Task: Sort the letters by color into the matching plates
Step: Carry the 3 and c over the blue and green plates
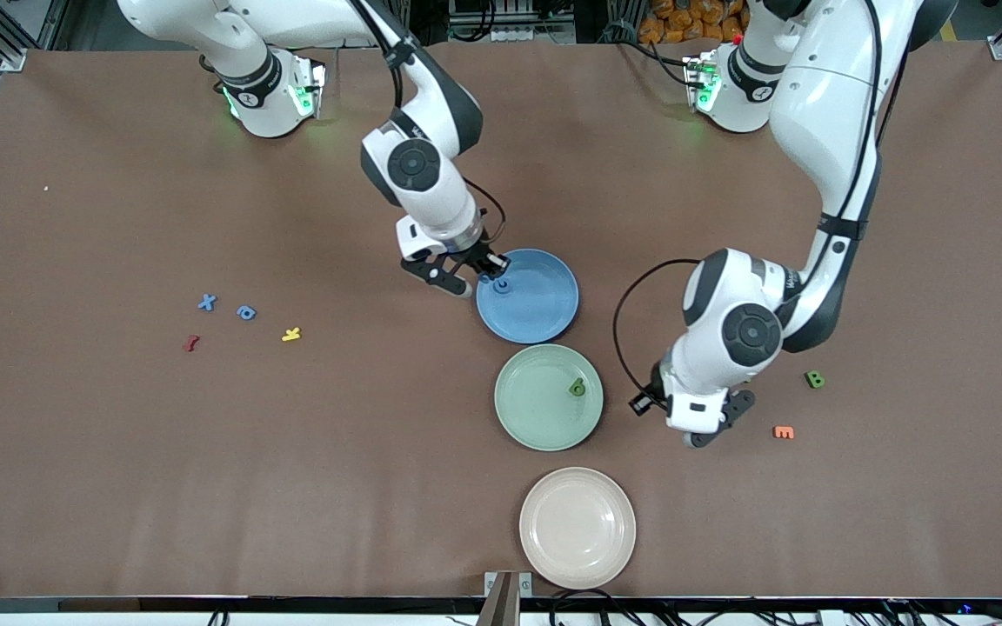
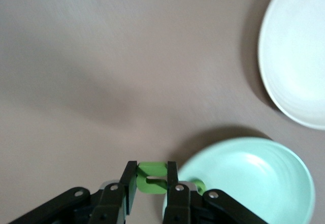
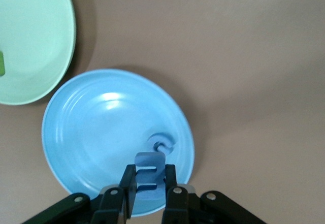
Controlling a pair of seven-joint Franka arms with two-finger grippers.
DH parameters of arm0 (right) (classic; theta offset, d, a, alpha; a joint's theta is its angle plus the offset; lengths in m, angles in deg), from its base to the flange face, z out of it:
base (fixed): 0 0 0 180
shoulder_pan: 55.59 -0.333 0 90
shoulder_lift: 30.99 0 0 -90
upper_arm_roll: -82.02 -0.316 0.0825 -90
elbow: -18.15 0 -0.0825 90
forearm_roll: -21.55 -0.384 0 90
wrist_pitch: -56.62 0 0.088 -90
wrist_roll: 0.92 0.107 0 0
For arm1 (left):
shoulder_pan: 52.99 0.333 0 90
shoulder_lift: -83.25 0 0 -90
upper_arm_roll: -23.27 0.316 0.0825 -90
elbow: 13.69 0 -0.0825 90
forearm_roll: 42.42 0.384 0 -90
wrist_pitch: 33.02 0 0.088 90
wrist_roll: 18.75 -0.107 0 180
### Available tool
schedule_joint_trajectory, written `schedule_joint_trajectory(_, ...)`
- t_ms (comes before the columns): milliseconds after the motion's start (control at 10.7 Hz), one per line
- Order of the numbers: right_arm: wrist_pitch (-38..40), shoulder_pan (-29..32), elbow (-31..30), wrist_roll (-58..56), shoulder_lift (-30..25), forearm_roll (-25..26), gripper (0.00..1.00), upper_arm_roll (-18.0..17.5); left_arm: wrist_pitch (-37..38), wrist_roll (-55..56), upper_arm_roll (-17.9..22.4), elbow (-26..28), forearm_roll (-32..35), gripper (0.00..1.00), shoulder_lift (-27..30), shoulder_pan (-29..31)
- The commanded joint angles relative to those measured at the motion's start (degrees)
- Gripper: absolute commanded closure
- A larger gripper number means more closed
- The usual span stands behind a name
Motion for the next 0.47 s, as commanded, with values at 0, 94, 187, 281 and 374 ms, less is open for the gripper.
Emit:
schedule_joint_trajectory(0, 0.78, -3.49, 10.28, 8.96, 6.94, 0.57, 1.0, 0.62, 0.92, 5.9, -4.55, 0.85, 0.26, 1.0, 0.82, -0.51)
schedule_joint_trajectory(94, 0.87, -3.67, 12.93, 11.43, 8.7, 1.54, 1.0, 0.62, 0.57, 6.52, -4.56, 0.85, 0.09, 1.0, 0.73, -2.0)
schedule_joint_trajectory(187, 0.96, -4.02, 14.61, 13.28, 9.85, 2.33, 0.99, 0.53, 0.05, 6.53, -4.65, 0.85, -0.09, 1.0, 0.64, -2.19)
schedule_joint_trajectory(281, 0.87, -4.11, 15.14, 13.56, 10.39, 2.43, 0.85, 0.62, -0.83, 6.62, -4.74, 0.76, -0.09, 1.0, 0.38, -2.97)
schedule_joint_trajectory(374, 0.87, -4.11, 15.24, 13.65, 10.65, 2.43, 0.61, 0.62, -1.88, 6.71, -4.65, 0.76, -0.09, 1.0, 0.29, -3.15)
